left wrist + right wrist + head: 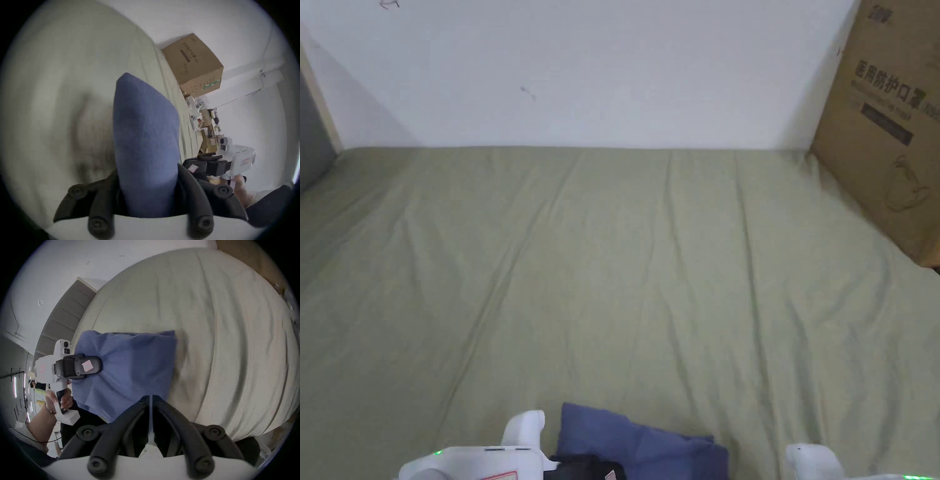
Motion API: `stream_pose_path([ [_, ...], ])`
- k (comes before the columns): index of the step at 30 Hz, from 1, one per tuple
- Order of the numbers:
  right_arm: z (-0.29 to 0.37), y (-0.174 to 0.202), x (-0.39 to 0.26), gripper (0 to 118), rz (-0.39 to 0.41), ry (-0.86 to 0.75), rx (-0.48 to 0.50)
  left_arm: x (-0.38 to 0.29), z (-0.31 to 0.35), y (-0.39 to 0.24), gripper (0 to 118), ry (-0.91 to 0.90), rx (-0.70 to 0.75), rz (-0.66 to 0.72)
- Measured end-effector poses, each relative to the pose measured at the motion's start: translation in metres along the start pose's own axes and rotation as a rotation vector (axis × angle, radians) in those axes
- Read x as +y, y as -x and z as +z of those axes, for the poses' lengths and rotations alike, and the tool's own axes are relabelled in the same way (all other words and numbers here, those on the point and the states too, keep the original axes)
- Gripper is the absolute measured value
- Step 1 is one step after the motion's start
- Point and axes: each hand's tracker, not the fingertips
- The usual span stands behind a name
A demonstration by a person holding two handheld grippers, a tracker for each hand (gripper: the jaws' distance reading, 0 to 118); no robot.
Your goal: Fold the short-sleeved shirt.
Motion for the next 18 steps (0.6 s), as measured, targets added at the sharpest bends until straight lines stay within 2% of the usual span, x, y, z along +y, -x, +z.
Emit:
stream_pose_path([
  [4,0.023,0.018,0.006,3,0.047,-0.046,0.007,0.03,0.069,0.018,24,-0.084,0.168,-0.056],
  [10,0.036,0.037,0.013,3,0.087,-0.082,0.007,0.08,0.146,0.068,24,-0.046,0.468,-0.128],
  [18,0.036,0.051,0.015,3,0.127,-0.077,-0.047,0.109,0.173,0.118,27,0.048,0.956,-0.225],
])
